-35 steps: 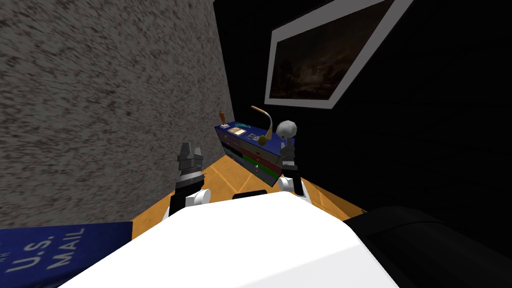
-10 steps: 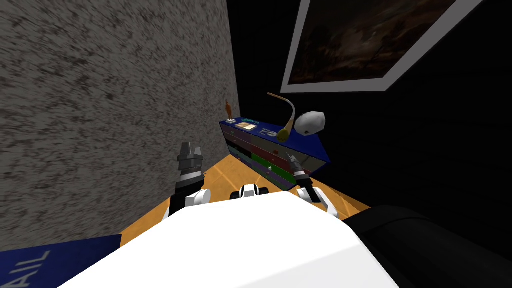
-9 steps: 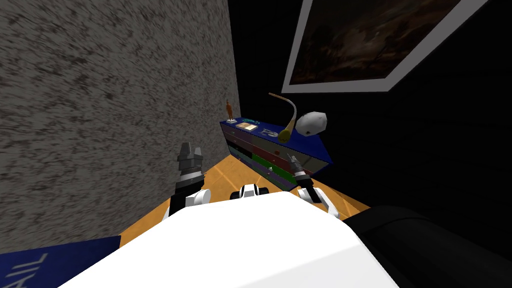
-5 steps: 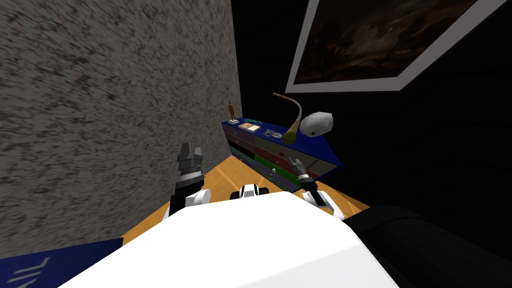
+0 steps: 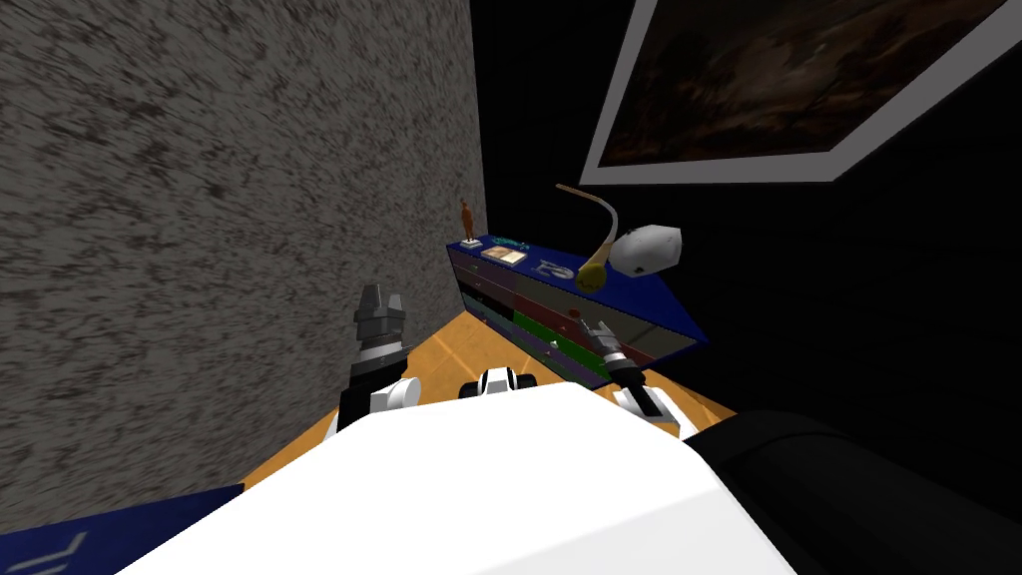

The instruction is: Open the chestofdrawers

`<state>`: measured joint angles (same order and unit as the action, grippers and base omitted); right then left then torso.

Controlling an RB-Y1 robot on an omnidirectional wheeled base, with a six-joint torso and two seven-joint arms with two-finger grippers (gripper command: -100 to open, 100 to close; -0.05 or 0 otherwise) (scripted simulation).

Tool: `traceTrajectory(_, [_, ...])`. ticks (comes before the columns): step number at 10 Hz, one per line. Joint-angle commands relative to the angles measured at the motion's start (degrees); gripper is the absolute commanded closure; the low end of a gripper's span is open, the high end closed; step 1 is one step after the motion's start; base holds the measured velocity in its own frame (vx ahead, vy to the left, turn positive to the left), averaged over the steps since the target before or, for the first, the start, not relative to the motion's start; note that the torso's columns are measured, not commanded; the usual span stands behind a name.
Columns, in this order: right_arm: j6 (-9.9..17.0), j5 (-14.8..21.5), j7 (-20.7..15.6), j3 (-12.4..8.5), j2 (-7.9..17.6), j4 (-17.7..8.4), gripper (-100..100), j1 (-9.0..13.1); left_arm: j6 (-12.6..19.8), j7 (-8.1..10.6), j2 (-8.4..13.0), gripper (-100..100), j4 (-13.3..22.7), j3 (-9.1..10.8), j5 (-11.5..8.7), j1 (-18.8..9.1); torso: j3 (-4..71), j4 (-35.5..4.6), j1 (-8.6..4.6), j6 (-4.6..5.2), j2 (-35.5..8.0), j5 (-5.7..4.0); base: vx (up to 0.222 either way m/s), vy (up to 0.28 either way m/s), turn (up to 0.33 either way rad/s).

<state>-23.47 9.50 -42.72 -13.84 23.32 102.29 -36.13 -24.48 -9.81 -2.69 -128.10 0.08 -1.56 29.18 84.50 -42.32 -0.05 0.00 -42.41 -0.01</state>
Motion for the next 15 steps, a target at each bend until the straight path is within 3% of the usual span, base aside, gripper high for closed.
traceTrajectory(1, [-0.2,0.9,-2.9,-1.1,1.1,-2.0,-100,-0.7,0.0,0.0,0.0,0,0.0,0.0,0.0,0.0,0.0,0.0,0.13,0.0,0.1,0.03,0.06,0.086,0.0])
traceTrajectory(3, [-0.5,2.4,-6.7,-3.0,3.5,-5.7,-100,-1.7,0.0,0.0,0.0,0,0.0,0.0,0.0,0.0,0.1,0.0,0.03,0.0,0.2,0.01,0.079,0.1,0.015])
traceTrajectory(4, [-0.5,2.4,-7.8,-3.0,3.5,-5.7,-100,-1.7,0.0,0.0,0.0,0,0.0,0.0,0.0,0.0,0.1,0.1,0.11,0.0,0.2,0.03,0.074,0.103,-0.001])
traceTrajectory(9, [-0.9,4.7,-14.7,-5.7,7.3,-11.3,-100,-3.1,0.0,0.0,0.0,0,0.0,0.0,0.0,0.0,0.1,0.0,-0.04,-0.01,0.1,-0.01,0.064,0.09,0.009])
traceTrajectory(10, [-0.9,4.7,-14.7,-5.7,7.3,-11.3,-100,-3.1,0.0,0.0,0.0,0,0.0,0.0,0.0,0.0,0.1,0.0,0.03,0.01,0.1,0.01,0.051,0.066,-0.002])
traceTrajectory(12, [-1.1,6.1,-18.4,-7.5,10.1,-14.8,-100,-4.0,0.0,0.0,0.0,0,0.0,0.0,0.0,0.0,0.1,0.0,0.06,0.0,0.2,0.02,0.087,0.104,0.014])
traceTrajectory(13, [-1.1,6.1,-19.1,-7.5,10.1,-14.8,-100,-4.0,0.0,0.0,0.0,0,0.0,0.0,0.0,0.0,0.1,0.1,0.2,0.0,0.2,0.06,0.074,0.103,-0.001])
traceTrajectory(15, [-1.4,7.4,-22.9,-9.1,12.8,-18.1,-100,-4.8,0.0,0.0,0.0,0,0.0,0.0,0.0,0.0,0.0,0.0,-0.03,0.0,0.1,-0.01,0.074,0.102,0.014])
